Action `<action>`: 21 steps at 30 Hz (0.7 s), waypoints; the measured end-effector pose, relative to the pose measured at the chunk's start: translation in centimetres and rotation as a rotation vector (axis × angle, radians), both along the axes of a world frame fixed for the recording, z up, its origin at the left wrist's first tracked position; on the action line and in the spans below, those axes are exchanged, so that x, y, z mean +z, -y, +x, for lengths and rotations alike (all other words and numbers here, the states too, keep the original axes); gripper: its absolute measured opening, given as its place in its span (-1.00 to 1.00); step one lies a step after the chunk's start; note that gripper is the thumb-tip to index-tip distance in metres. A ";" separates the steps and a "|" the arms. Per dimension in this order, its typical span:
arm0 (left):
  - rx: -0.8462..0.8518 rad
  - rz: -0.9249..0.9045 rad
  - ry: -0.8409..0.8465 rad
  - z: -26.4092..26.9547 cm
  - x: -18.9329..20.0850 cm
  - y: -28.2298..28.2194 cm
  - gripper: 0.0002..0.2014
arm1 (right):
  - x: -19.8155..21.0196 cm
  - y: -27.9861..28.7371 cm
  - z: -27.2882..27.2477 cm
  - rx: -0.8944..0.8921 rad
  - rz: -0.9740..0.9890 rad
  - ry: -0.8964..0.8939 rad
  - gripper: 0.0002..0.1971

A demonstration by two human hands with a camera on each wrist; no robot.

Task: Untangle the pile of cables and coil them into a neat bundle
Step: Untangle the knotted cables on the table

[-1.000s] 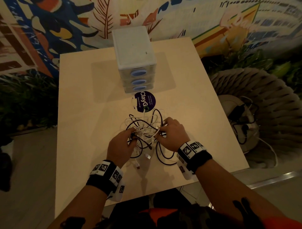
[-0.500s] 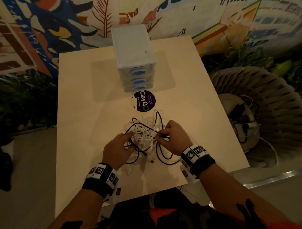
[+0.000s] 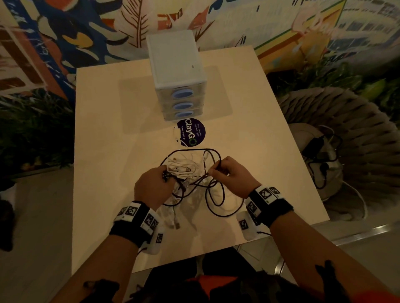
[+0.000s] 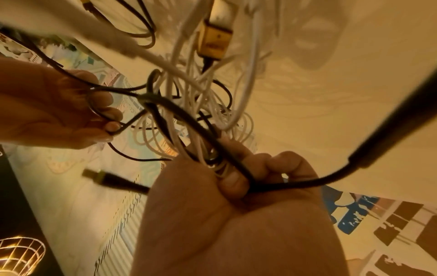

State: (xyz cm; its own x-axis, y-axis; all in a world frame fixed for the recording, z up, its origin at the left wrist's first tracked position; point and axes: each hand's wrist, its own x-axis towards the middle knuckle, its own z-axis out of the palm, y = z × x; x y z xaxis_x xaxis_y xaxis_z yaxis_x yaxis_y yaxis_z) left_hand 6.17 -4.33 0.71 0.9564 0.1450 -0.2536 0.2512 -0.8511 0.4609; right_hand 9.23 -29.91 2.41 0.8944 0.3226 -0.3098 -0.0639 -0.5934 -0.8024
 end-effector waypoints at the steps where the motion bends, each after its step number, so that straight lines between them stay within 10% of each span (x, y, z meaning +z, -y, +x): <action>1: -0.007 -0.014 -0.017 0.1 0.2 0.2 -0.90 | -0.1 -0.1 0.1 0.019 -0.006 -0.003 -0.83; 17: -0.120 0.012 -0.281 0.7 -1.0 1.6 -0.15 | -3.2 -1.4 0.3 0.042 -0.153 -0.124 -0.66; 21: -0.137 -0.008 -0.274 0.3 -1.8 2.0 -0.23 | -4.6 -1.0 0.1 -0.072 -0.073 -0.243 -0.68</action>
State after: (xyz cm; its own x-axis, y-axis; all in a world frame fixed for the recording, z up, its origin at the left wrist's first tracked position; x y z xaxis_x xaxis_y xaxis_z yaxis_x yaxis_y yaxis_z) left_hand 6.44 -6.31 -1.07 0.8628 0.0166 -0.5053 0.2505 -0.8821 0.3988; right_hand 9.30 -28.91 -2.14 0.8107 0.2297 -0.5386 -0.2937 -0.6362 -0.7134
